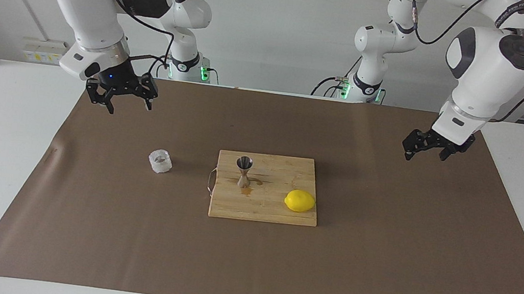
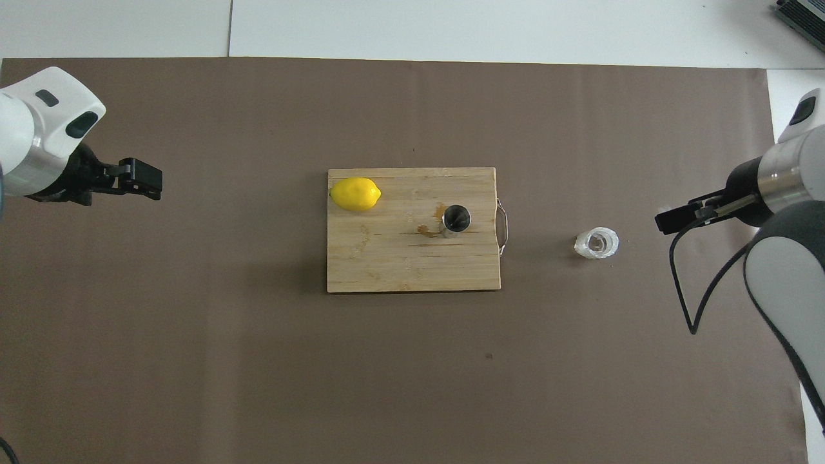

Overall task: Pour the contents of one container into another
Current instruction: 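Reach the open right gripper down to the small white cup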

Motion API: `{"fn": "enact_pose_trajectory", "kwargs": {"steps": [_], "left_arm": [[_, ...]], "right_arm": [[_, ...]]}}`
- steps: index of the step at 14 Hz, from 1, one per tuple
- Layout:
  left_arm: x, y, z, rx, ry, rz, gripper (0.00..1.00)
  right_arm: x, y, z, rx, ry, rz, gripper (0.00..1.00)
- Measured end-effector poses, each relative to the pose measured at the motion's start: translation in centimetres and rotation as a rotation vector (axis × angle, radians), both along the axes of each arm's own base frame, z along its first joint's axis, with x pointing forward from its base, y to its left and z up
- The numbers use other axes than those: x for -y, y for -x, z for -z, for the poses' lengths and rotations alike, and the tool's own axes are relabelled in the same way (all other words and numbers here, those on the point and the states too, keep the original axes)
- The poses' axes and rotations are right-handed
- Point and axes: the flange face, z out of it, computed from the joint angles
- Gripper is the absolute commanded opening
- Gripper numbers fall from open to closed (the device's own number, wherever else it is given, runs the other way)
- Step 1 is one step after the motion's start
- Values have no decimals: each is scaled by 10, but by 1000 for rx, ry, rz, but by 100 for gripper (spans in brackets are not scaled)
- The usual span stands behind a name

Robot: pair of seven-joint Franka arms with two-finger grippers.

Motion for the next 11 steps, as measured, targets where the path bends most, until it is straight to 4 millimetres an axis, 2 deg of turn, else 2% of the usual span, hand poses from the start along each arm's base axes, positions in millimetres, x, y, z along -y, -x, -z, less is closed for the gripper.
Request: {"fn": "enact_pose_trajectory", "kwargs": {"steps": [2,6,8,11], "left_arm": [[-17,7,-14,10,13,2,100],[-8,37,-52,9,28,15,100],[-5,41,-58,14,50,17,100],[-7,42,-58,8,40,90,100]], "right_arm": [[0,-2,22,20,5,-156,100],[6,0,76,41,17,-391,100],[7,-1,105,41,22,-546,100],[15,0,145,29,24,-684,100]]}}
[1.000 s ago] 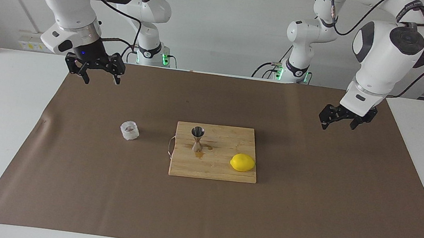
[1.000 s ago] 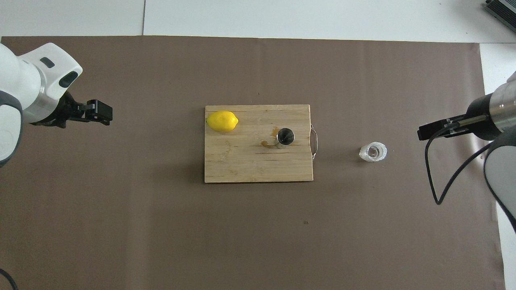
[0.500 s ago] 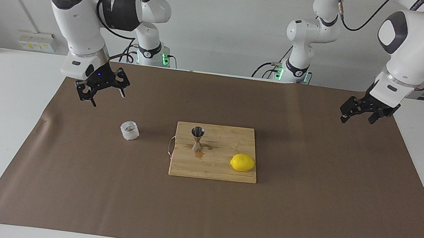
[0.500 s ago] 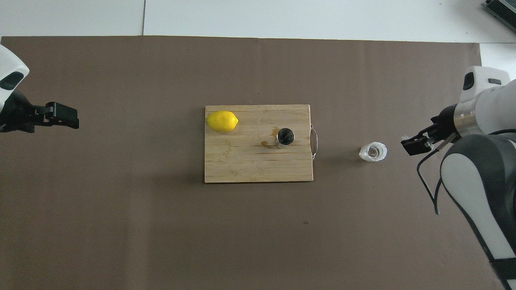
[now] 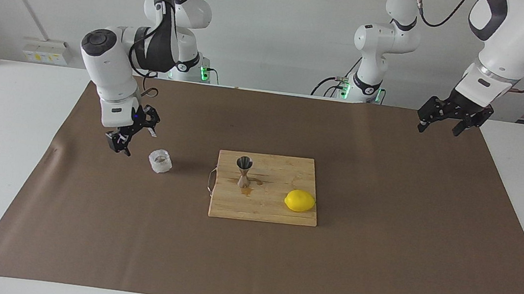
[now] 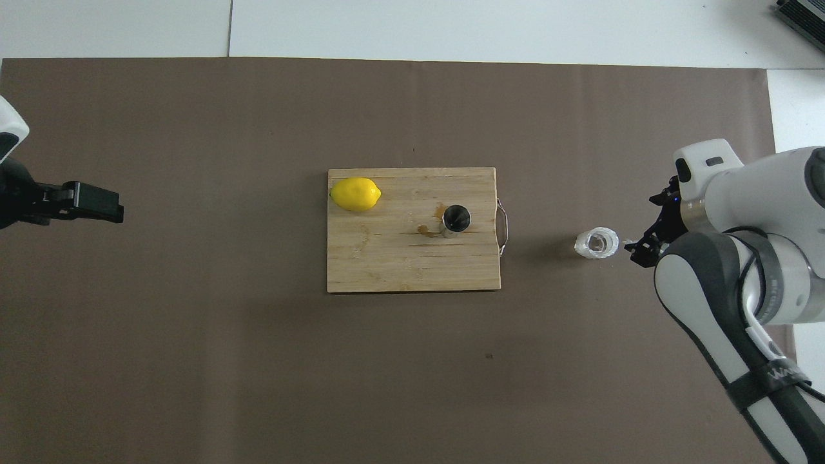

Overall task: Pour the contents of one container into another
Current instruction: 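Reach the open right gripper down to the small white cup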

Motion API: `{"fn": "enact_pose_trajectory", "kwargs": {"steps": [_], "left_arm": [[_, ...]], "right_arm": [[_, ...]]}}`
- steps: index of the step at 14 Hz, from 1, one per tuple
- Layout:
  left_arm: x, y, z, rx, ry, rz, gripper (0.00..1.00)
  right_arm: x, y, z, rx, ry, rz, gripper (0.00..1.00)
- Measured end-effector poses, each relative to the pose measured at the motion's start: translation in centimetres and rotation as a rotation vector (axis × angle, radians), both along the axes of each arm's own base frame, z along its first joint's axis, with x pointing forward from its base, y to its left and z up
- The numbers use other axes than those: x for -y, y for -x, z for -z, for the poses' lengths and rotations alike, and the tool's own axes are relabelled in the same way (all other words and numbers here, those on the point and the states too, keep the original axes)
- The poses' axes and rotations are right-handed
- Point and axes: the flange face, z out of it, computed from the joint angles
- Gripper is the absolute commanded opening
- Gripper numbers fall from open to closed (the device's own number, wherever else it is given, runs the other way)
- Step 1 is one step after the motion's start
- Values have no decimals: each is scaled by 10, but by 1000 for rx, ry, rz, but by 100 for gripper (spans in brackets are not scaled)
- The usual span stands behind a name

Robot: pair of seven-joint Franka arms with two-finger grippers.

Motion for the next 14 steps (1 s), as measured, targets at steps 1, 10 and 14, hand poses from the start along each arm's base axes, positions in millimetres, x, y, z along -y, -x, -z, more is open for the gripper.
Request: {"fn": "enact_pose_trajectory", "kwargs": {"steps": [1,10,14], "left_arm": [[0,1,-2,-2,-6,14,100],[-9,2,-3,-11,-8,6,100],[0,2,-3,-11,-11,20,100]], "right_arm": [[4,3,12,-10,-1,-37,100],[24,15,87,17,-184,-222,100],[24,14,112,38,-278,-262,100]]}}
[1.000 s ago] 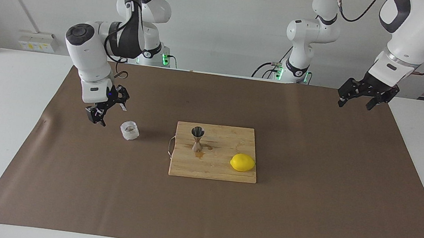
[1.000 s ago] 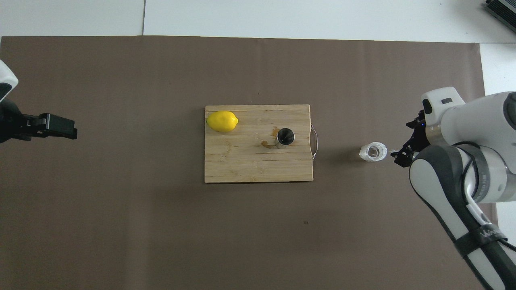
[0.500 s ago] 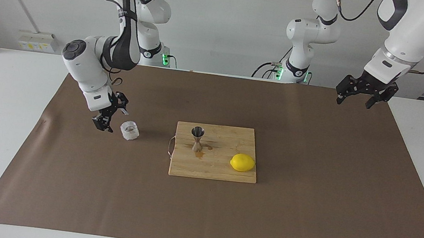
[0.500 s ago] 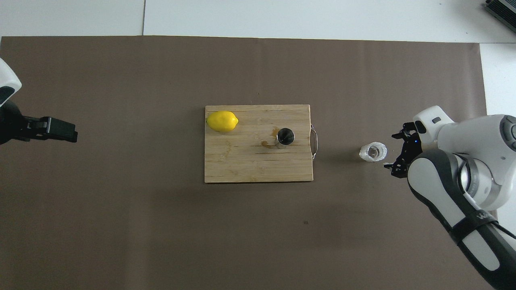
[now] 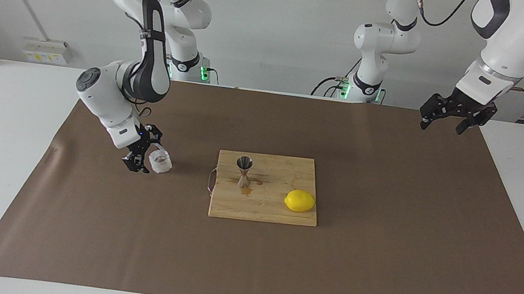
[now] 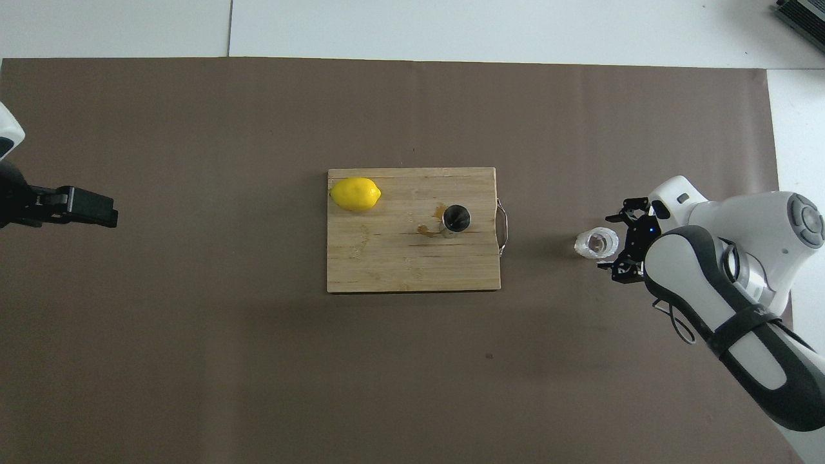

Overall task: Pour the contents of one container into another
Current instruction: 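Reach the open right gripper down to the small white cup, then close the right gripper on the white cup and lift it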

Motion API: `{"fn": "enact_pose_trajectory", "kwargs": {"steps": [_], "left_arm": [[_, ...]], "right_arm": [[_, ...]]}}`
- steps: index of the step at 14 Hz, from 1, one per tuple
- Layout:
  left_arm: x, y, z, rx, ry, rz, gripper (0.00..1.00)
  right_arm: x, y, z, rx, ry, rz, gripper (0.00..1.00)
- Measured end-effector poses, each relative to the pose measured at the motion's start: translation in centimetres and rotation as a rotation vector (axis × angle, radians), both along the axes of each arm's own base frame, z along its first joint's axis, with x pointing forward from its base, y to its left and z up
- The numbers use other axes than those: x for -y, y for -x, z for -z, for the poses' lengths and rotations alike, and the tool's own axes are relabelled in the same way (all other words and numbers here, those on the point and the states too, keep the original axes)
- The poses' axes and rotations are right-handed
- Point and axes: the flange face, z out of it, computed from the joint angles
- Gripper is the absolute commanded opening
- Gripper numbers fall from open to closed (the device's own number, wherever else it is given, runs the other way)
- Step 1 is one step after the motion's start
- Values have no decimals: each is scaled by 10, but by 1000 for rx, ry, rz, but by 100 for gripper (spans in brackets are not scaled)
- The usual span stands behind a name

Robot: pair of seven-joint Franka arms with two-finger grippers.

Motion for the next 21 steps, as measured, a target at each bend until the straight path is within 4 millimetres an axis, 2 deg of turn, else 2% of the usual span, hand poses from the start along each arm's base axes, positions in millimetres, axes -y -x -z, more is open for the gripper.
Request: {"fn": "enact_pose_trajectory", "kwargs": {"steps": [2,5,7,9,10,12,15,18,21], "left_arm": [[1,0,0,0,0,1,100],[-1,0,1,-2,-1,-2,100],[0,0,2,-3,-1,-2,100],[0,0,2,-4,-1,-2,100],[0,0,2,-5,-1,-2,100],[0,2,1,-15,-2,-2,100],[0,9,-19,-36,-2,0,100],[0,10,-22,-37,-2,-5,100],[1,10,-21,-41,-2,-5,100]], "right_arm": [[-1,0,11,-5,-24,-4,100],[-4,0,13,0,-41,-3,99],[-4,0,13,0,-41,-3,73],[-4,0,13,0,-41,-3,37],[-4,0,13,0,-41,-3,1],[-4,-1,12,3,-42,-2,0],[-5,-3,10,6,-46,6,0],[-11,-10,-5,27,-52,30,0],[-40,-15,-28,37,-63,76,0]]}}
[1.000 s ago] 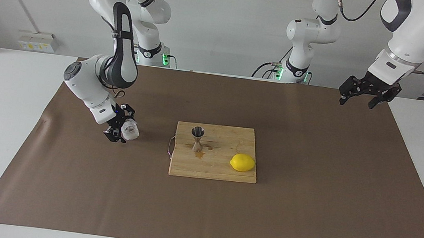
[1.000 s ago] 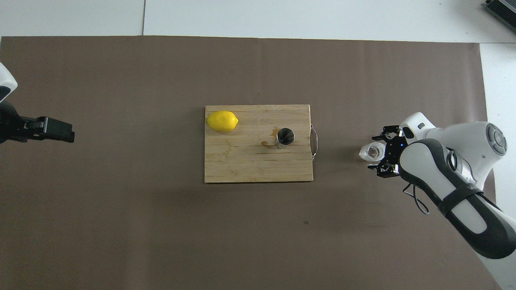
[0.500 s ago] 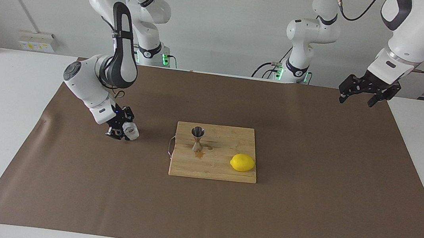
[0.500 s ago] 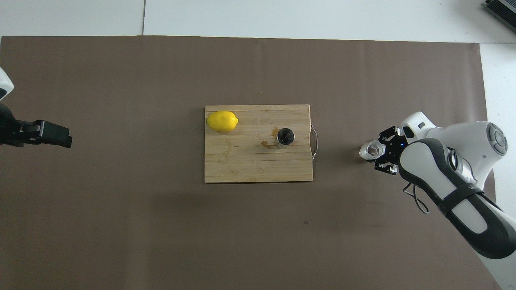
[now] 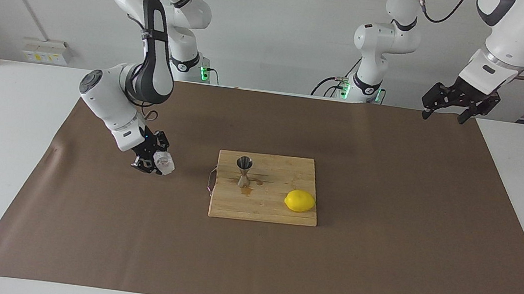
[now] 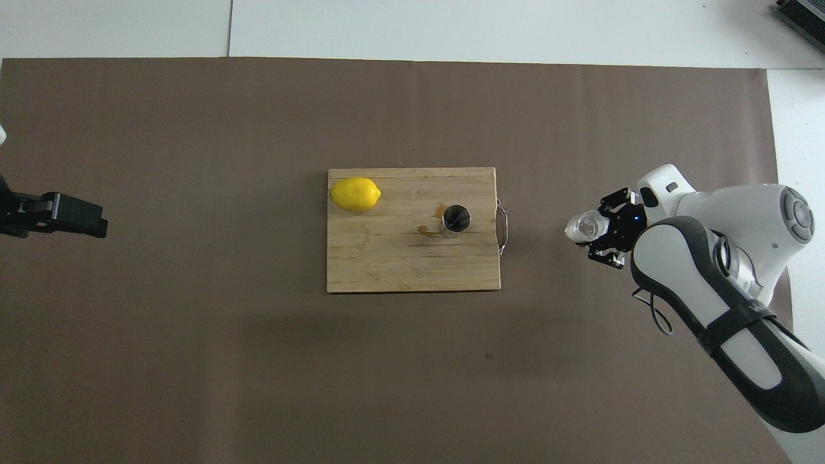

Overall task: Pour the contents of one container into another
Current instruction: 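Close the right gripper on the white cup and lift it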

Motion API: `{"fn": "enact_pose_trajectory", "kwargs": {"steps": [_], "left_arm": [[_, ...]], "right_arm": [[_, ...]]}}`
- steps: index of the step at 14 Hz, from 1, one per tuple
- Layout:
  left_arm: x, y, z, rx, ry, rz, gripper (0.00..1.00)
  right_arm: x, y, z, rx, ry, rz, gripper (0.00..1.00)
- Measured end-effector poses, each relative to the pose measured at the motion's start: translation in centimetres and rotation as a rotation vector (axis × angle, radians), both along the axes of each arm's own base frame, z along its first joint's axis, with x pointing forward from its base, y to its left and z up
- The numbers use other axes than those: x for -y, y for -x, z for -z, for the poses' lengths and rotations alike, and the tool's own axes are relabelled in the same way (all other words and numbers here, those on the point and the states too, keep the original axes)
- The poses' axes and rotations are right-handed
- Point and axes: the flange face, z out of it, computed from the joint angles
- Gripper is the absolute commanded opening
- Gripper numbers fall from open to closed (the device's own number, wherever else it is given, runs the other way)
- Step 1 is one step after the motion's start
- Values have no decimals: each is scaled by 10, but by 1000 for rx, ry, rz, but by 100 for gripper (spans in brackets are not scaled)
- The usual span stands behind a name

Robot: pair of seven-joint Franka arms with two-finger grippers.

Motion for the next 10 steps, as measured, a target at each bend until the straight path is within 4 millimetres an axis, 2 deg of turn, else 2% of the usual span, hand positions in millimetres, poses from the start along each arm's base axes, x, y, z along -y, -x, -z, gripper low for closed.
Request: {"fn": "enact_pose_trajectory", "kwargs": {"steps": [5,10], "left_arm": [[-8,0,1,-8,-1,-17,100],[-11,0,2,-10,0,-22,100]], "right_arm": [[-56,-4,-31,-12,-22,88,0],[-109,-12,-61,-7,53,122,0]]}}
